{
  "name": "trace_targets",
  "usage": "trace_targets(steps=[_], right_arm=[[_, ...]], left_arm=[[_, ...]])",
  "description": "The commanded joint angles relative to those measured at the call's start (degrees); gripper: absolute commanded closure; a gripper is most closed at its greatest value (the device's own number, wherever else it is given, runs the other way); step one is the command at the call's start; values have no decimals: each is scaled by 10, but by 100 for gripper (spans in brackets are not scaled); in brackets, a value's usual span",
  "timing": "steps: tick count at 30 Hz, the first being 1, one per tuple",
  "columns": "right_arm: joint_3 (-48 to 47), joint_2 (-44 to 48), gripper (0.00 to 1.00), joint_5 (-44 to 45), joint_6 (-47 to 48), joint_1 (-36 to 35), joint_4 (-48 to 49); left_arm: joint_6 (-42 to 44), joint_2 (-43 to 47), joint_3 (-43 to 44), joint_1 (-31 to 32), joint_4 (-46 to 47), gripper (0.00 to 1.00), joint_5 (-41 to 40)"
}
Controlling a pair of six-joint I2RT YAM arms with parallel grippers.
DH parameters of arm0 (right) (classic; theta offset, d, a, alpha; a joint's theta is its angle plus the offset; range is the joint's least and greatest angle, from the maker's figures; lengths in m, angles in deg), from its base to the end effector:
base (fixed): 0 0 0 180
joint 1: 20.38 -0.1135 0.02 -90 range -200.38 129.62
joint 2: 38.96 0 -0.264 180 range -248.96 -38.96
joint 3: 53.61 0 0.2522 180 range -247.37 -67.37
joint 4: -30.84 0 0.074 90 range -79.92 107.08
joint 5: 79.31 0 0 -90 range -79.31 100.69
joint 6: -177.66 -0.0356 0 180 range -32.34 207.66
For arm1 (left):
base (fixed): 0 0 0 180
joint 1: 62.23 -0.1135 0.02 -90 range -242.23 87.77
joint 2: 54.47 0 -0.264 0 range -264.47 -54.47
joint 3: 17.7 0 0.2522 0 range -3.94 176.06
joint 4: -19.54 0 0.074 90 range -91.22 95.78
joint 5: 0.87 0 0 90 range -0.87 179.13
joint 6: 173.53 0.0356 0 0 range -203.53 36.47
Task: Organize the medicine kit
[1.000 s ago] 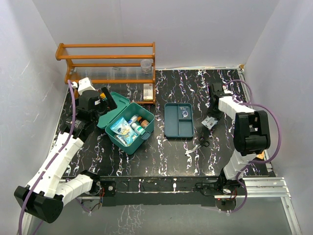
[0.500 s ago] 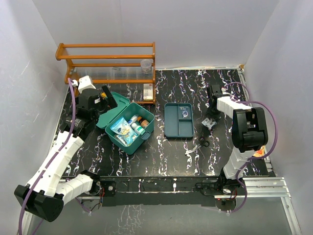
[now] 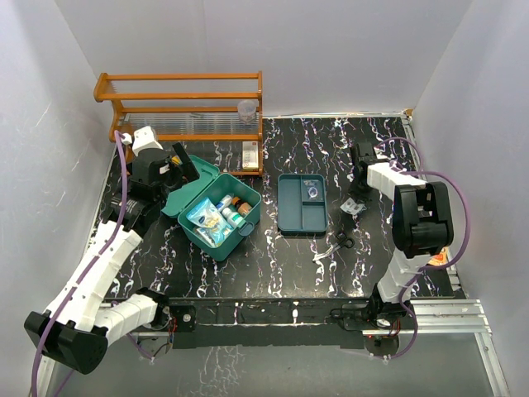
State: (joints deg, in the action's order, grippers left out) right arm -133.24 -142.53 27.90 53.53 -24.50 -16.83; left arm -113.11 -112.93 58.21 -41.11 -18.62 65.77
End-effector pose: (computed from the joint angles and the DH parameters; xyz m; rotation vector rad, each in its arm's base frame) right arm 0.3464 0.0144 0.1653 0.7719 2.6213 -0.2457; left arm 0.2124 -0.0669 0.3764 -0.4081 1.8625 -0.2058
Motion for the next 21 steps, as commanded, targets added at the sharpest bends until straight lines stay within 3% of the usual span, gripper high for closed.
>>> trace_targets(steps=[1,11,21], right_arm=[[-12,34,100,-21,16,1,35],[-42,97,100,-130,22,0,67],[4,166,100,-257,48,-26,103]], left_arm=[[5,5,17,1,8,1,0],[27,-7,28,1,16,1,-1],[28,-21,38,1,16,1,14]])
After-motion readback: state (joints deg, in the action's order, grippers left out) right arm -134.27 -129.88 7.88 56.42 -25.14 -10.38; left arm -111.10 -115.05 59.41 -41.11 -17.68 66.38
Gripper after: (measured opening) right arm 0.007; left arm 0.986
